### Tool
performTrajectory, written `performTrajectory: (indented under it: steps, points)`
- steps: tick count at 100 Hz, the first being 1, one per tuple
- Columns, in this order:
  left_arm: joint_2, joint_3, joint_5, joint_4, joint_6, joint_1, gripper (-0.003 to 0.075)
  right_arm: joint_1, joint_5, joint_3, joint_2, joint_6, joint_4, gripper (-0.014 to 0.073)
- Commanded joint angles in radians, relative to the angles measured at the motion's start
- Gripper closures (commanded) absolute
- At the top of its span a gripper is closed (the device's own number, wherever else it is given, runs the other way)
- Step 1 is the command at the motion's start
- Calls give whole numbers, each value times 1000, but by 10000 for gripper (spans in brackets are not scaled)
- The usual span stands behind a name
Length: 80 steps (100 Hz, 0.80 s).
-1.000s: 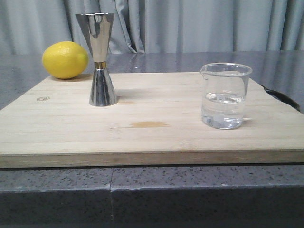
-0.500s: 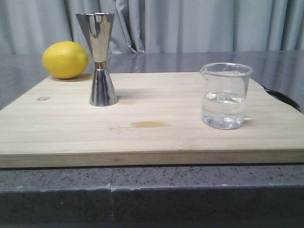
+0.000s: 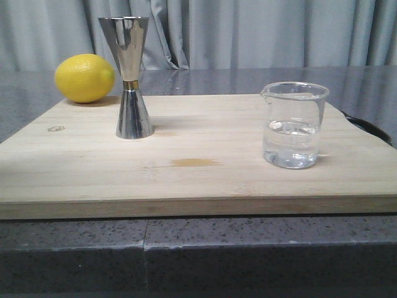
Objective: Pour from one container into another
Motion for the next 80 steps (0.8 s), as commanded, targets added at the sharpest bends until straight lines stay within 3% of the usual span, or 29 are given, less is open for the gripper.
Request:
performTrajectory:
  steps: [1, 17, 39, 48, 68, 80]
  points:
    - [34, -41, -97, 21, 1, -9, 738, 0, -75, -38, 14, -29, 31, 666]
    - [108, -41, -186, 46, 1, -9, 738, 0, -85, -38, 14, -29, 31, 584]
    - [205, -41, -355, 40, 1, -9, 699, 0, -122, -38, 14, -29, 46, 292]
    - [238, -41, -394, 35, 1, -9, 592, 0, -120, -38, 14, -29, 47, 256]
    - [267, -41, -398, 5, 1, -7, 223, 0, -120, -38, 14, -29, 47, 260]
    - [275, -41, -403, -11, 1, 7, 139, 0, -120, -38, 14, -29, 64, 260]
